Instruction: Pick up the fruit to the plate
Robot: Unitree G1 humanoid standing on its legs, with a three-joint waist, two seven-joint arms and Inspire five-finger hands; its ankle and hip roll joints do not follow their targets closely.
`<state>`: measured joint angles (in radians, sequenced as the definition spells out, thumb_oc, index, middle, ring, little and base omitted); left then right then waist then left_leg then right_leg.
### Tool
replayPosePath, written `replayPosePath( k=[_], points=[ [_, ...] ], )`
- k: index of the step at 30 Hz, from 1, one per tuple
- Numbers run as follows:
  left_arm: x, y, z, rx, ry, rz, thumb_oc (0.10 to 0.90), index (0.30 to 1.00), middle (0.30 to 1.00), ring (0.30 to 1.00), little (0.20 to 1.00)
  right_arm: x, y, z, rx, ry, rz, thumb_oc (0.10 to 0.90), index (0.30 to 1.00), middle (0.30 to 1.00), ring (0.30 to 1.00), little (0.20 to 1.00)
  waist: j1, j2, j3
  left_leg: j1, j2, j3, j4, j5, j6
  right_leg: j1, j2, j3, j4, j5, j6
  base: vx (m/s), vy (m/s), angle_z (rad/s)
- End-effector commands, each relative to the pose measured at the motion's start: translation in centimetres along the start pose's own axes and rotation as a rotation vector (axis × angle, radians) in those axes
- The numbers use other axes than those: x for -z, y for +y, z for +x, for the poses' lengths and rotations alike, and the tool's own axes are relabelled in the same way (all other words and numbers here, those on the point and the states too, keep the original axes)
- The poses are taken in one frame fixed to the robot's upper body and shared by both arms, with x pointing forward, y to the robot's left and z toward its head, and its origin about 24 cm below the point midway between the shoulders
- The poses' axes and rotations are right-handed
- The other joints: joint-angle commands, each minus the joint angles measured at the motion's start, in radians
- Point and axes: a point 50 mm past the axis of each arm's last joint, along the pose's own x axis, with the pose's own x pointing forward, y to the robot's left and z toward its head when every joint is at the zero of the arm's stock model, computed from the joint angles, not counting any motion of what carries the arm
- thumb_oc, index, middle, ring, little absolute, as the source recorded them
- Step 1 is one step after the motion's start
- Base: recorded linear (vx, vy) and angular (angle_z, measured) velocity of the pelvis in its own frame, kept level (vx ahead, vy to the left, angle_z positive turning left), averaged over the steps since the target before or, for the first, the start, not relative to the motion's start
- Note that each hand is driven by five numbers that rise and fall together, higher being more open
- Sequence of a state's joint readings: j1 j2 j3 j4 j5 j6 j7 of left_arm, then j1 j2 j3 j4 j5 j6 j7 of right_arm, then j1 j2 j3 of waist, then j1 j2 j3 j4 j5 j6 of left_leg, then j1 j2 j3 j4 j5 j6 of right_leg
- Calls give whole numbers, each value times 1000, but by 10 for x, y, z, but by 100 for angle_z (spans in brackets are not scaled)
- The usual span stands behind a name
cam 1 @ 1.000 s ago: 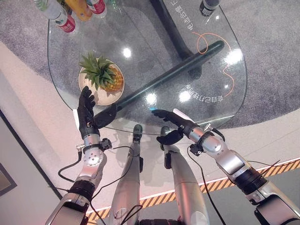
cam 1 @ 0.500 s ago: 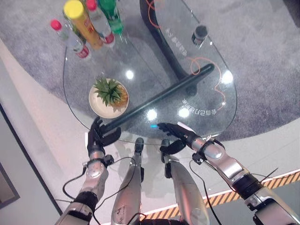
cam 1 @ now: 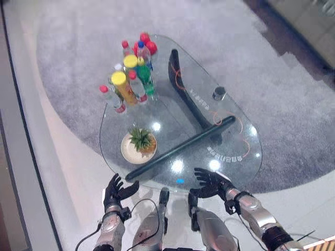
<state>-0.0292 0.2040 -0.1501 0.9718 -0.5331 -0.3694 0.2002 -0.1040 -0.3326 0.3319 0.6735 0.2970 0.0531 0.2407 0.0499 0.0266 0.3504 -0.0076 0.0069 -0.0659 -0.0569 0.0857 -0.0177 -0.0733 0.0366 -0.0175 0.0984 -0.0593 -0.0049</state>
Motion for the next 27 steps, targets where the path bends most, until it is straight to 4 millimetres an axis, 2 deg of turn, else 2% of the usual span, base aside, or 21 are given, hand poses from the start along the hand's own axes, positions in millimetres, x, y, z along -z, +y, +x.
replayPosePath(
  k=[1, 2, 4, 5, 6, 8, 13, 19, 27],
  points=[
    [7, 13, -3, 8, 20, 62, 800, 900, 900, 900, 900, 20, 12, -4, -31, 7, 74, 800, 900, 900, 900, 900, -4, -77, -118, 12, -84, 8, 37, -79, 12, 67, -74, -31, -113, 104, 69, 105, -1, 2],
    [15, 17, -4, 6, 70, 61, 800, 900, 900, 900, 900, 33, 10, -6, -9, 51, 89, 800, 900, 900, 900, 900, -4, -76, -135, 24, -83, 14, 31, -82, 13, 79, -75, -30, -121, 106, 71, 86, -2, 2],
    [23, 19, -6, 7, 109, 60, 800, 900, 900, 900, 900, 47, 10, -7, 15, 101, 77, 800, 900, 900, 900, 900, -5, -76, -152, 35, -82, 20, 27, -85, 14, 90, -77, -28, -130, 109, 73, 65, -2, 1],
    [31, 21, -9, 14, 154, 65, 800, 900, 900, 900, 900, 65, 8, -11, 45, 173, 53, 800, 900, 900, 900, 900, -4, -74, -171, 48, -80, 26, 17, -86, 15, 102, -79, -30, -141, 112, 76, 58, -4, -1],
    [35, 21, -10, 14, 178, 74, 800, 900, 900, 900, 900, 73, 7, -13, 61, 209, 51, 800, 900, 900, 900, 900, -3, -72, -179, 56, -79, 29, 11, -87, 15, 109, -80, -31, -148, 114, 77, 49, -7, -2],
    [46, 21, -14, 16, 243, 100, 800, 900, 900, 900, 900, 90, 5, -19, 105, 281, 102, 800, 900, 900, 900, 900, 0, -69, -197, 73, -77, 34, -5, -86, 18, 125, -82, -33, -162, 121, 81, 35, -10, -1],
    [65, 26, -22, -14, 389, 104, 800, 900, 900, 900, 900, 116, 3, -29, 207, 405, 234, 800, 900, 900, 900, 900, -3, -58, -229, 93, -77, 44, -20, -91, 22, 140, -85, -27, -179, 128, 85, 22, 4, 0],
    [76, 30, -28, -33, 478, 79, 800, 900, 900, 900, 900, 137, 9, -40, 220, 514, 296, 800, 900, 900, 900, 900, -7, -50, -254, 109, -70, 64, -27, -97, 23, 149, -89, -31, -186, 131, 87, 46, 4, 0],
    [83, 27, -31, -4, 558, 60, 800, 900, 900, 900, 900, 150, 13, -49, 208, 605, 279, 800, 900, 900, 900, 900, -16, -47, -274, 128, -59, 84, -30, -105, 22, 163, -89, -36, -183, 123, 83, 42, 4, 0]
  ],
)
